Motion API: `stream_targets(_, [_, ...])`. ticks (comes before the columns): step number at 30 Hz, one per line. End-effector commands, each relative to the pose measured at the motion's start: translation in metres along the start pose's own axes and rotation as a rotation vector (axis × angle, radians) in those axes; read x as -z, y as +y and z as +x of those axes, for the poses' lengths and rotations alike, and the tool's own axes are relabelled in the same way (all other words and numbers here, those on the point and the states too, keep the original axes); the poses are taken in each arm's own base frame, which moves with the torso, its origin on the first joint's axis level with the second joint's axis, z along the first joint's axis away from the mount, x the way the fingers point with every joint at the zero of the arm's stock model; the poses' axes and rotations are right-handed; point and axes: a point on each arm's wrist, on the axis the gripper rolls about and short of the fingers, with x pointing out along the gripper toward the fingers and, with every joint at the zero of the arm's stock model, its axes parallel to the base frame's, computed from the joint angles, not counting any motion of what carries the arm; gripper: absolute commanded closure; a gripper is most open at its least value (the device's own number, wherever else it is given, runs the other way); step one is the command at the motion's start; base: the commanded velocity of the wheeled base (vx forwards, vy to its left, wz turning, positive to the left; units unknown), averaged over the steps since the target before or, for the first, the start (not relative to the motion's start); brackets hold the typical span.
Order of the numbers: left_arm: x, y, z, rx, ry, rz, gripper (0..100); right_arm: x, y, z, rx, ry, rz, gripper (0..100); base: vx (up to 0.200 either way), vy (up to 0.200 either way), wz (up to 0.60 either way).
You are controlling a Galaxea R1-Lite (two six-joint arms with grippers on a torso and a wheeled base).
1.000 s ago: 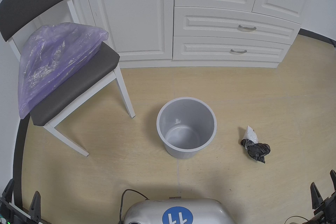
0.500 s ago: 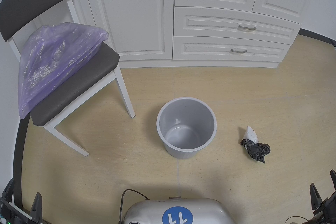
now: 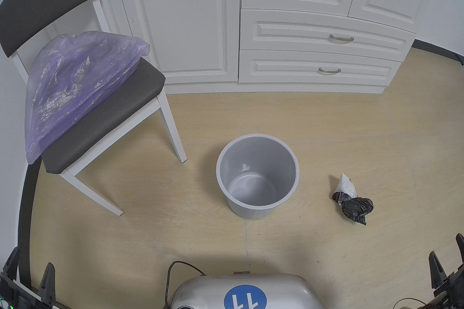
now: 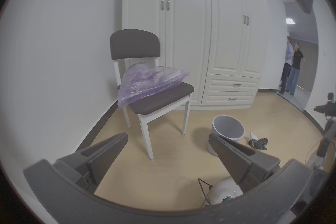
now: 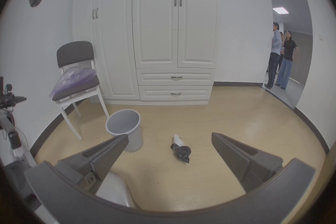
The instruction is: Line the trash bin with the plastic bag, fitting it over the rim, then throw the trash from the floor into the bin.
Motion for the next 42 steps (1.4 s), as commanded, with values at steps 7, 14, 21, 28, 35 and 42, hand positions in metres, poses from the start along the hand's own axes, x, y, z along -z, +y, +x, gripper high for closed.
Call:
stream_targets(7, [0.004,0.001,0.000,-0.017,-0.015,0.013,0,-0.046,0.000,-0.019,-0.019,-0.195,0.155,0,0.000,0.000,0.00])
stream_targets(14, [-0.049,-0.004,-0.017,0.102,-0.292,-0.022,0,-0.049,0.002,-0.014,-0.067,-0.111,0.114,0,0.000,0.000,0.00])
stream_targets(21, [-0.062,-0.004,-0.011,0.107,-0.120,0.042,0,-0.079,0.001,0.014,-0.050,0.032,0.080,0,0.000,0.000,0.00])
stream_targets(28, [-0.101,-0.006,0.033,0.058,0.063,0.041,0,-0.109,0.000,0.050,-0.054,0.101,0.091,0,0.000,0.000,0.00])
stream_targets(35, [-0.121,0.004,0.101,-0.107,0.058,0.096,0,-0.130,-0.001,0.112,-0.041,0.049,0.121,0,0.000,0.000,0.00])
stream_targets(42, [-0.134,0.017,0.128,-0.204,0.081,0.178,0,-0.134,0.003,0.139,-0.033,0.047,0.212,0,0.000,0.000,0.00])
